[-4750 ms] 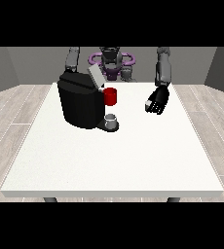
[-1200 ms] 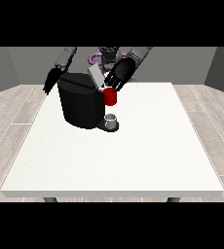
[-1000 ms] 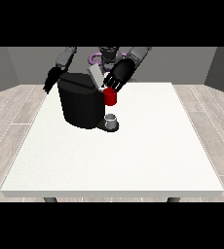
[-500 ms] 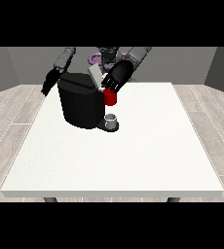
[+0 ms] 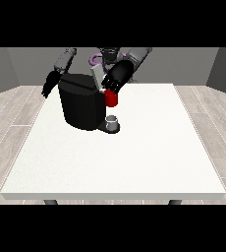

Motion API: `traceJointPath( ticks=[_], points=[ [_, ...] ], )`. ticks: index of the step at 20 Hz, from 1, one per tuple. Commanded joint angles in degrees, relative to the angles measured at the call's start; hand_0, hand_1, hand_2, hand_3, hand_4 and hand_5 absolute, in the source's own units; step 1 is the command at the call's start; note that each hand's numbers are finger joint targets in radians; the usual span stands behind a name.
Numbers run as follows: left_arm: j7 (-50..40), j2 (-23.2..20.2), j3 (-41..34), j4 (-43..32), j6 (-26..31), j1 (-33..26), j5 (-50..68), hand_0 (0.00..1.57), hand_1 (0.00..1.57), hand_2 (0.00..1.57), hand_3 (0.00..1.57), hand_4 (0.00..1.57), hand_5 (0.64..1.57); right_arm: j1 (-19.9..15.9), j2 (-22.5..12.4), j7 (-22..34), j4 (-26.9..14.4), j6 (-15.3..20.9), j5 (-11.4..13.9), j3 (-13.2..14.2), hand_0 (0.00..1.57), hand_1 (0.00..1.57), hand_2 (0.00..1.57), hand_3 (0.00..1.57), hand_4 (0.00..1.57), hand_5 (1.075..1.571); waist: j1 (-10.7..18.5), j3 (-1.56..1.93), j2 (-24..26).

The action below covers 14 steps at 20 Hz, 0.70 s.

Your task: Insert the coffee pod into the coffee machine and close the lid

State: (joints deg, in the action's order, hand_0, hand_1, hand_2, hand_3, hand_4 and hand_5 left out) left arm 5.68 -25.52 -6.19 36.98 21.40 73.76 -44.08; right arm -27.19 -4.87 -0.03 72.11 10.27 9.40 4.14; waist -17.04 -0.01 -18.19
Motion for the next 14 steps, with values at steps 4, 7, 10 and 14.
traceJointPath(
  ticks=[4, 7, 10, 14],
  points=[
    [2.7, -2.3, 2.4, -0.8, -3.5, -0.5, -4.2, 1.21, 1.21, 1.22, 1.09, 0.0, 1.571, -1.2, 0.6, 2.2, 2.6, 1.3, 1.7, -1.6, 0.0, 0.0, 0.0, 0.0, 0.0, 1.571, -1.6, 0.01, -1.5],
    [4.7, -4.0, 2.2, -1.5, -4.4, -1.1, -4.9, 1.16, 1.16, 1.18, 1.05, 0.0, 1.571, -2.0, -0.5, 2.4, 3.3, -0.5, -0.1, -0.5, 0.0, 0.0, 0.0, 0.0, 0.0, 1.571, -1.8, 0.0, -2.7],
    [4.9, -4.1, 1.2, -1.6, -2.6, -0.8, -3.7, 1.1, 1.1, 1.13, 0.99, 0.0, 1.571, 0.2, -1.2, 0.2, 1.5, -1.6, -1.5, 0.9, 0.0, 0.0, 0.0, 0.0, 0.0, 1.571, -1.1, 0.03, -1.7],
    [3.4, -1.1, 1.3, -1.5, -3.6, 0.8, -3.8, 1.11, 1.11, 1.12, 0.97, 0.0, 1.571, -2.5, 1.0, 3.8, 0.9, 2.0, 0.8, -0.3, 0.0, 0.0, 0.0, 0.0, 0.0, 1.571, -0.2, 0.02, -0.8]
  ],
)
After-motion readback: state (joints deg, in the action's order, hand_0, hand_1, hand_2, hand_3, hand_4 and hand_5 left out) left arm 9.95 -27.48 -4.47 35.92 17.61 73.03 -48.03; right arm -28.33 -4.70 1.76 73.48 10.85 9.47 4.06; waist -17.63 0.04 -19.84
